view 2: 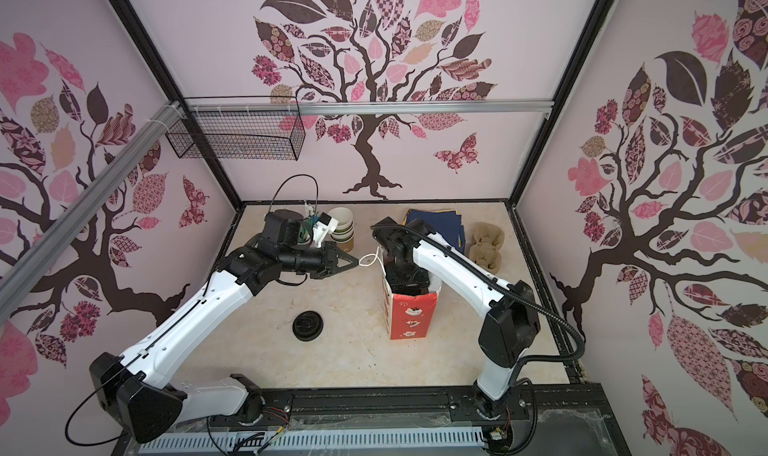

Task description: Pack the takeout coffee

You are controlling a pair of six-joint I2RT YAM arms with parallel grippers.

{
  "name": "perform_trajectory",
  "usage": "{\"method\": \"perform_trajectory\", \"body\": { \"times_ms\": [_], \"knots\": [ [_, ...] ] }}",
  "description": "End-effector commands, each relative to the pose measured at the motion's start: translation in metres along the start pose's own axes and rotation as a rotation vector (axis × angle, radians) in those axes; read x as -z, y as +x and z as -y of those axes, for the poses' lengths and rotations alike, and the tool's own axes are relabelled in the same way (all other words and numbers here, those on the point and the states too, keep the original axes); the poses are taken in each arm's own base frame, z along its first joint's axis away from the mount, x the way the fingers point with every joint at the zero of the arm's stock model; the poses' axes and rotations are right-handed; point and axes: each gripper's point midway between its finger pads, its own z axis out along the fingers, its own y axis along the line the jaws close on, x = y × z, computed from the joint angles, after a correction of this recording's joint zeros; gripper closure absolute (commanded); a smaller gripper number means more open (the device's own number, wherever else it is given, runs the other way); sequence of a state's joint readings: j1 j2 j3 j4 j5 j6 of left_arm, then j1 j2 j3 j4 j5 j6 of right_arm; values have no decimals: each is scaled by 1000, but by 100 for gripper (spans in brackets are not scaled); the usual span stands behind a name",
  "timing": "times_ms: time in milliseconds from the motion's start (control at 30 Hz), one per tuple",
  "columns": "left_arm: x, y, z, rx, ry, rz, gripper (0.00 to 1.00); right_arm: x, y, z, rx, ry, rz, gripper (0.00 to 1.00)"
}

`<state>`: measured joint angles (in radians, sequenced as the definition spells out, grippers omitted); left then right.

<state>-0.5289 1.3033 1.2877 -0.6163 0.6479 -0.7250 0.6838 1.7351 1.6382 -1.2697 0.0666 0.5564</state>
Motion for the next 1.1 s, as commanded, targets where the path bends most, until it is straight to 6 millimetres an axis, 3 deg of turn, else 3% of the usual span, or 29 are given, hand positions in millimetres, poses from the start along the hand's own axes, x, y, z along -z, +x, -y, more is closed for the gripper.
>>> {"method": "perform_trajectory", "body": {
  "times_ms": [0, 267, 567, 733, 900, 1067],
  "knots": [
    [3, -1, 4, -30, 2, 9, 100, -29, 5, 12, -24, 99, -77, 30],
    [4, -1, 4, -33, 0, 12, 100, 7, 1, 18, -32, 106, -39, 30],
    [5, -2, 2, -32, -13, 17, 100, 18, 3, 21, -35, 105, -33, 30],
    [4, -2, 0, -27, -24, 18, 100, 18, 6, 15, -21, 72, -55, 30],
    [4, -1, -2, -24, -32, 16, 100, 6, 11, 14, -10, 73, -87, 31],
    [11, -6, 22, -64, 53, 29, 100, 1, 14, 15, -6, 75, -98, 31]
  ]
}}
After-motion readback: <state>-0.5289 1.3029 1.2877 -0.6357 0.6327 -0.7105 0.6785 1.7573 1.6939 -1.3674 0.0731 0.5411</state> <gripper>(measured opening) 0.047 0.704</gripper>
